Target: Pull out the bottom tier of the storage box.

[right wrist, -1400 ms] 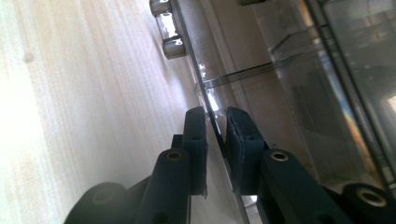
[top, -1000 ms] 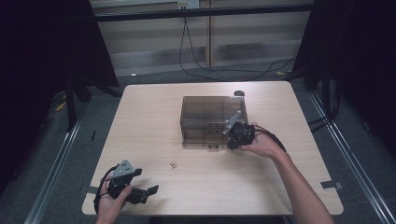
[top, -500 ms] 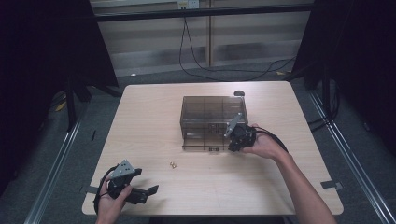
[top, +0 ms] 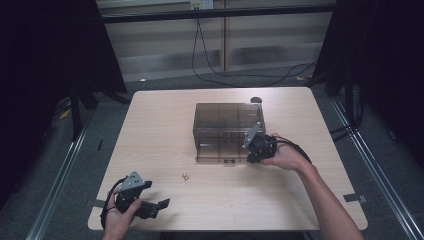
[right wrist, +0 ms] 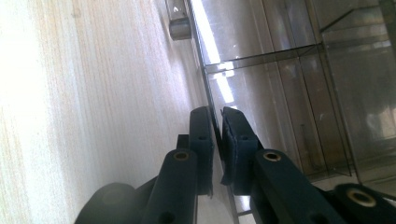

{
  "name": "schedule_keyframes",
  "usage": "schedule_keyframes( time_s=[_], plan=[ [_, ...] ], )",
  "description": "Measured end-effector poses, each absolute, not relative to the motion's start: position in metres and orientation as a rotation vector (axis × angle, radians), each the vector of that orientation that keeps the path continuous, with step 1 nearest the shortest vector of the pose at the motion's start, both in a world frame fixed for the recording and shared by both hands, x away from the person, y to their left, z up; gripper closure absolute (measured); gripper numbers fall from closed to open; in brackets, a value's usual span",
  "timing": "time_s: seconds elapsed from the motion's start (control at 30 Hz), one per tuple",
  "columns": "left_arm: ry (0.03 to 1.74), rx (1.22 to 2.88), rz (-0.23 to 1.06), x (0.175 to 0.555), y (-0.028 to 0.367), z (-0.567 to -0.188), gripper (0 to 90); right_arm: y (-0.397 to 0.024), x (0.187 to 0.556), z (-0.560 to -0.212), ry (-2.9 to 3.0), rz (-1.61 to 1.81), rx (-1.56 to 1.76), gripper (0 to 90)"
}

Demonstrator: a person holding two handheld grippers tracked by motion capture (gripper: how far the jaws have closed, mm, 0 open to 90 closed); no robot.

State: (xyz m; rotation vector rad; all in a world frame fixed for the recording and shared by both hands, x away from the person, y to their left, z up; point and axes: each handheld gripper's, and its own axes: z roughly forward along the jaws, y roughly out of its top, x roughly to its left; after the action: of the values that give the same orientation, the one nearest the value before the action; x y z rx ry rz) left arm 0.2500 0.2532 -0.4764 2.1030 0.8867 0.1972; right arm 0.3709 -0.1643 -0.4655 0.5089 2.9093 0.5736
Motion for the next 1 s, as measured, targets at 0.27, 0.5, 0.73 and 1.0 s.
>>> schedule_keyframes(
  time_s=[0.27,0.5,0.73,1.0],
  plan=[
    [0.883,2.101,0.197,0.251,0.252,-0.477,4.1,-0.165,0.369,-0.466,2.914,0.569,0.470,83.6],
    [0.885,2.102,0.198,0.250,0.252,-0.477,4.1,-0.163,0.365,-0.466,2.925,0.554,0.449,84.3],
    [0.881,2.104,0.198,0.251,0.252,-0.477,4.1,-0.163,0.360,-0.466,2.935,0.558,0.436,84.9],
    [0.883,2.106,0.197,0.251,0.252,-0.477,4.1,-0.163,0.358,-0.466,2.948,0.555,0.419,85.2]
  ],
)
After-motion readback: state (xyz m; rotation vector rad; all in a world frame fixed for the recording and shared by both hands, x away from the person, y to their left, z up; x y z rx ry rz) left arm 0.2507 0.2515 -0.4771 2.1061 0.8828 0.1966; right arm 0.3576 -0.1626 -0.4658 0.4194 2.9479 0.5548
